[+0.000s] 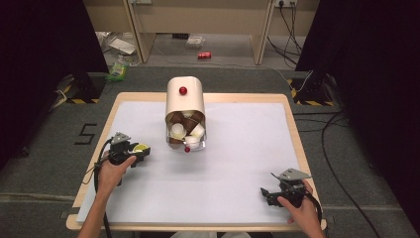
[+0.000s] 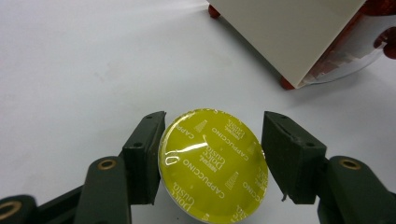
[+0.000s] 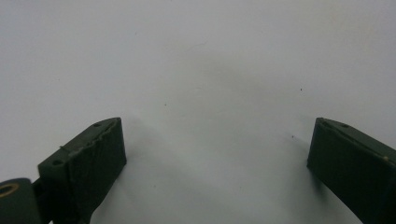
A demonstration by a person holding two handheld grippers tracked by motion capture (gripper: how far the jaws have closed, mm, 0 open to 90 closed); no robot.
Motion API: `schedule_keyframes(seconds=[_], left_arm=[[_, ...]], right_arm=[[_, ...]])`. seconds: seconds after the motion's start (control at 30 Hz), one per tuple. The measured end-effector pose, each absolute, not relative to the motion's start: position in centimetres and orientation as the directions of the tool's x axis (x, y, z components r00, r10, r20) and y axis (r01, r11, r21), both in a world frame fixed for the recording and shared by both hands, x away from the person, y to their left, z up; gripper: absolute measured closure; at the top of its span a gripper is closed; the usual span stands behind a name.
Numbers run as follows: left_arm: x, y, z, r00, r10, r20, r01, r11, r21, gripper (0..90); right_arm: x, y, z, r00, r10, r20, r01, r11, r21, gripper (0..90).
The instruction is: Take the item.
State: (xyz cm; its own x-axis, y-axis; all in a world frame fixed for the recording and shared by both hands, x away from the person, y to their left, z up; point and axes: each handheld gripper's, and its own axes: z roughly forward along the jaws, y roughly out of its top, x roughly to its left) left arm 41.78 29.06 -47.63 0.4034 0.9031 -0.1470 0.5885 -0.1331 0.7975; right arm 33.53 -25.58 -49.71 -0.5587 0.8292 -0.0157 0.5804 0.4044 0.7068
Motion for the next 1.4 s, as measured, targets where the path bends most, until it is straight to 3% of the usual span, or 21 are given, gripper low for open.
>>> schedule_keyframes(seconds=[0.47, 0.6, 0.77, 1.4], left_arm=[[42.1, 28.9, -48.3, 0.409, 0.902, -0.137, 0.595, -0.150, 0.789, 39.0], [42.1, 29.0, -48.5, 0.407, 0.903, -0.138, 0.599, -0.150, 0.786, 33.3], [41.9, 28.9, -48.0, 0.400, 0.907, -0.134, 0.583, -0.139, 0.801, 18.6], [40.6, 28.8, -47.3, 0.383, 0.915, -0.125, 0.581, -0.133, 0.803, 17.0]], right_arm=[[33.5, -25.6, -49.7, -0.559, 0.829, -0.016, 0.580, 0.404, 0.707, 4.8], [33.5, -25.6, -49.7, -0.558, 0.830, -0.015, 0.581, 0.403, 0.707, 4.8], [33.5, -25.6, -49.7, -0.557, 0.830, -0.013, 0.582, 0.402, 0.707, 4.8], [33.5, -25.6, -49.7, -0.558, 0.829, -0.015, 0.580, 0.404, 0.707, 4.8]])
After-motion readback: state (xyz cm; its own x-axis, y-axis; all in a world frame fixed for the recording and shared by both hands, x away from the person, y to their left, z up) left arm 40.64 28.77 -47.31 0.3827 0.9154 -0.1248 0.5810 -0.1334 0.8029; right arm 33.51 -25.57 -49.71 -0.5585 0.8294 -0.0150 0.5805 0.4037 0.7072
